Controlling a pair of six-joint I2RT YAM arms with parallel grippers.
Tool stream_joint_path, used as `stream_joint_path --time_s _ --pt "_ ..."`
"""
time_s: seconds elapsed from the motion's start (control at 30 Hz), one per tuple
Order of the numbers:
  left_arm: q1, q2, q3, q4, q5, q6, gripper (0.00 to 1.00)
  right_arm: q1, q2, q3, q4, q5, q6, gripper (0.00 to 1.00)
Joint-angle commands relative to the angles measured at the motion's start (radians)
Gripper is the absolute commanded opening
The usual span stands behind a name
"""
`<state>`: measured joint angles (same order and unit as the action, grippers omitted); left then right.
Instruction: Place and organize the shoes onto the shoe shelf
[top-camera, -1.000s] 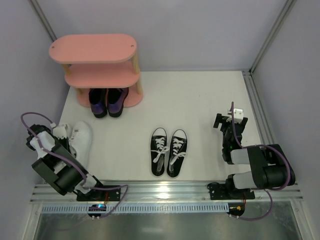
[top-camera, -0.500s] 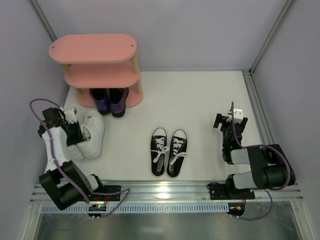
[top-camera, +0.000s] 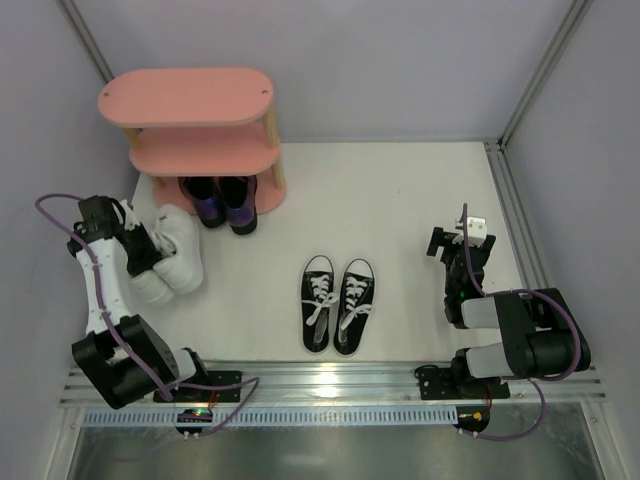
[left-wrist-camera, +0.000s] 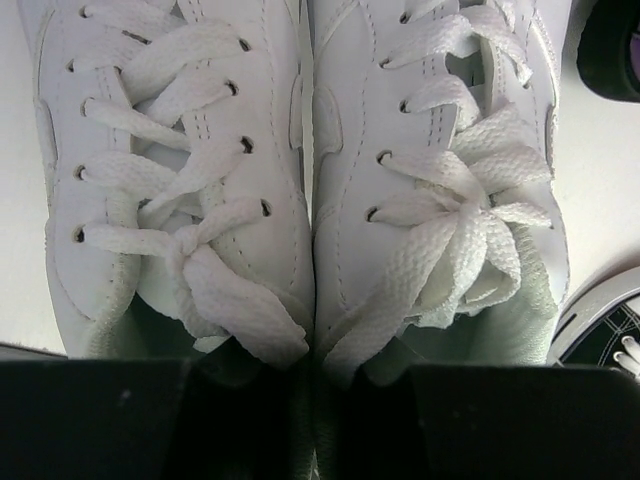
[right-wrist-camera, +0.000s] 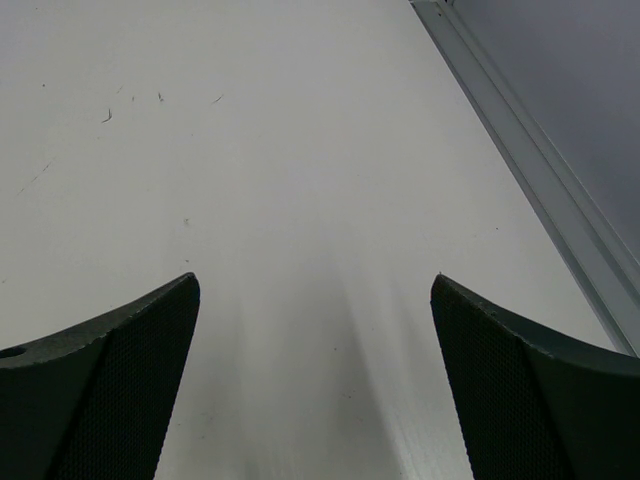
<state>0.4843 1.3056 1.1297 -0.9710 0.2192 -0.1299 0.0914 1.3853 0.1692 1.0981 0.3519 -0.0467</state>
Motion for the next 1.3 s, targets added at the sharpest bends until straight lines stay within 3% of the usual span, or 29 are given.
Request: stream_joint_path --time_s 0.0,0.23,0.57,0.93,1.1,1.27 --pt "-0.001 -0.147 -0.013 0.097 0.0 -0.036 0.0 -0.004 -0.014 0.013 0.077 -0.008 0.021 0.97" --pt "-0.001 -0.272 -0.041 0.115 -0.02 -0.04 0.0 -0.002 -0.012 0.013 0.077 -0.008 0.021 0.97" --pt "0.0 -0.365 -0.007 0.268 0.15 -0.112 0.0 -0.002 -0.012 0.013 0.077 -0.008 0.021 0.97" --pt "-0.001 -0.333 0.036 0.29 0.172 -0.157 0.0 -0.004 -0.012 0.013 0.077 -0.008 0.021 0.97" --pt "-0.003 -0.329 0.056 0.383 0.201 -0.217 0.0 -0.004 -0.012 0.013 0.077 -0.008 0.021 0.97" --pt "-0.075 -0.252 0.145 0.364 0.172 -0.224 0.0 -0.002 -0.012 0.013 0.075 -0.008 0.021 0.97"
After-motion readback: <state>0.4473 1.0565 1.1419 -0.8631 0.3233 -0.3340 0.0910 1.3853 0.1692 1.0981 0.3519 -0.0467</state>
